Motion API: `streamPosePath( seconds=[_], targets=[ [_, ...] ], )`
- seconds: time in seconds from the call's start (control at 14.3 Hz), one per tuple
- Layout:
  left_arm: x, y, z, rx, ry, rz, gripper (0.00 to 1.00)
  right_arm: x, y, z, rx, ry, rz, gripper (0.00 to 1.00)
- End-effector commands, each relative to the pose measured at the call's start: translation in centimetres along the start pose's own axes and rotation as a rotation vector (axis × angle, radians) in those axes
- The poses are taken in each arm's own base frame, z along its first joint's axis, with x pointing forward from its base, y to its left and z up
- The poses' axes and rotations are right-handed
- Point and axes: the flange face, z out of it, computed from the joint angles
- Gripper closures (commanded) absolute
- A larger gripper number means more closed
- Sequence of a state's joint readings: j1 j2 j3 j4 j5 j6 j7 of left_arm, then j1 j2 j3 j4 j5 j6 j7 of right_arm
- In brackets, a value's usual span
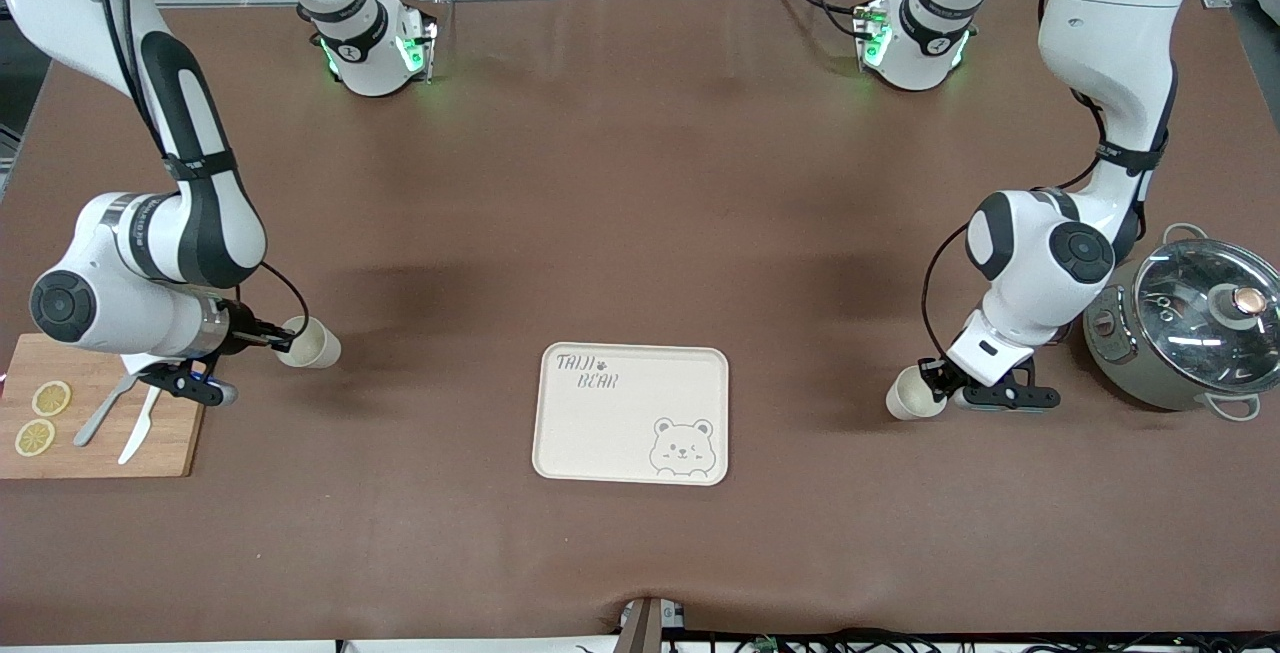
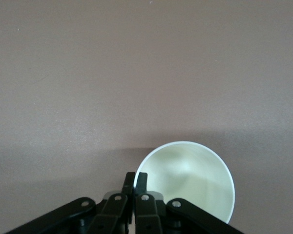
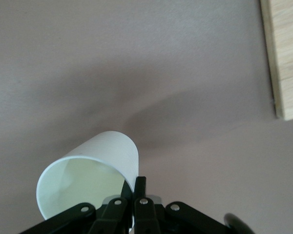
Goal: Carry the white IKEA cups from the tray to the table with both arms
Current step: 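Lower both cups onto the table and open both grippers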
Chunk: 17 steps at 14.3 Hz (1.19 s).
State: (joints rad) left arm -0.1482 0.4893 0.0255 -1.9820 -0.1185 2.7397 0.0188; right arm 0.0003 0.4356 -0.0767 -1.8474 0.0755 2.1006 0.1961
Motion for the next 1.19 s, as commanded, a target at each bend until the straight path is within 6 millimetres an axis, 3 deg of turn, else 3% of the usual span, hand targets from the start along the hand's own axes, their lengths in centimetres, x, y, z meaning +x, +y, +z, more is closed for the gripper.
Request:
streamPosePath(
  seconds=[0.0,0.56,0.77,0.84,0.91,0.98,1.12],
  targets=[
    [-0.1,0.2,-0.1,-0.007,0.020,-0.009,1.00,-1.3,1.6,0.7,0.001,0.024,-0.044,1.00],
    [-0.1,0.0,0.5,-0.005,0.026,-0.010,1.00,-1.0,3.9,2.3,0.005,0.057,-0.071,1.00],
    [0.1,0.0,0.3,-0.005,0.031,-0.007,0.57,-0.8,6.3,3.1,0.009,0.080,-0.096,1.00],
    [0.1,0.0,0.4,-0.005,0.031,-0.007,0.50,-0.8,6.3,3.1,0.009,0.080,-0.099,1.00],
    [0.0,0.1,0.5,-0.006,0.029,-0.007,0.17,-0.8,6.2,3.1,0.009,0.082,-0.100,1.00],
    [0.1,0.1,0.3,-0.006,0.032,-0.010,0.00,-0.9,6.4,3.3,0.009,0.079,-0.097,1.00],
    [0.6,0.4,-0.5,-0.009,0.049,-0.005,0.00,-0.8,6.6,3.3,0.010,0.077,-0.094,1.00]
  ],
)
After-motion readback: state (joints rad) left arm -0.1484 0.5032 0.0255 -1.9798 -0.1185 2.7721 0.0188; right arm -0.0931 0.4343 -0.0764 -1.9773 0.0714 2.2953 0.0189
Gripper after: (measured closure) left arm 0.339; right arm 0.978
